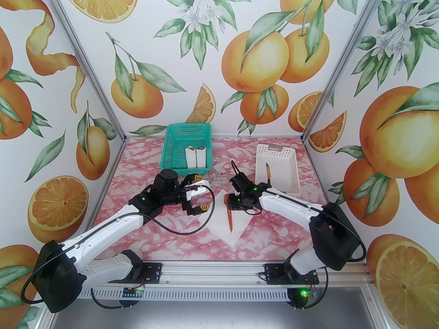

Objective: Place the utensils on the paper napkin and roll it up

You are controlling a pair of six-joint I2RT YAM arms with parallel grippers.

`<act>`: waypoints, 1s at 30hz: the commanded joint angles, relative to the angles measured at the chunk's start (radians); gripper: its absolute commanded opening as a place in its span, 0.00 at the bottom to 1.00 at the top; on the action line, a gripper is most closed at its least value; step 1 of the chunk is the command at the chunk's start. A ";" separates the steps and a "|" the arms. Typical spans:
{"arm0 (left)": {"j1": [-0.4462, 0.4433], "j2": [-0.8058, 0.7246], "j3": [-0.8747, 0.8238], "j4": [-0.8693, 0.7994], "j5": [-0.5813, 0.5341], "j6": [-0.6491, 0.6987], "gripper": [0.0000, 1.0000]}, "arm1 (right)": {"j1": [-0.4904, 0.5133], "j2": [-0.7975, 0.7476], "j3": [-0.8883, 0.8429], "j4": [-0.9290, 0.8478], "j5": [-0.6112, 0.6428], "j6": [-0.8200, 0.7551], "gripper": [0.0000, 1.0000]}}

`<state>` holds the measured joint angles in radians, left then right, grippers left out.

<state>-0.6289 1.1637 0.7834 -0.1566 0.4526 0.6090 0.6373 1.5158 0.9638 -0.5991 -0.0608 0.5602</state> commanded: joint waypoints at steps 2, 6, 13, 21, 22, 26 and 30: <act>-0.004 -0.022 0.030 0.021 -0.006 0.008 1.00 | -0.019 -0.065 0.096 -0.137 0.067 -0.057 0.39; -0.003 -0.040 0.018 0.051 -0.039 0.000 1.00 | -0.058 -0.100 0.143 -0.198 0.076 -0.081 0.42; -0.003 -0.079 -0.020 0.137 -0.101 -0.024 1.00 | -0.173 -0.162 0.186 -0.254 0.055 -0.116 0.49; -0.003 -0.079 -0.034 0.188 -0.052 -0.072 1.00 | -0.287 -0.163 0.237 -0.317 0.037 -0.163 0.58; -0.002 -0.059 -0.026 0.190 -0.017 -0.096 1.00 | -0.323 -0.148 0.258 -0.336 0.029 -0.184 0.63; -0.003 -0.041 -0.018 0.186 0.017 -0.109 1.00 | -0.371 -0.112 0.293 -0.363 0.012 -0.214 0.71; -0.003 -0.041 -0.015 0.186 0.020 -0.109 1.00 | -0.407 -0.084 0.327 -0.374 0.012 -0.236 0.78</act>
<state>-0.6296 1.1217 0.7624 -0.0025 0.4377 0.5198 0.2462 1.4063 1.2568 -0.9283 -0.0338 0.3614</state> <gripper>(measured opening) 0.999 0.770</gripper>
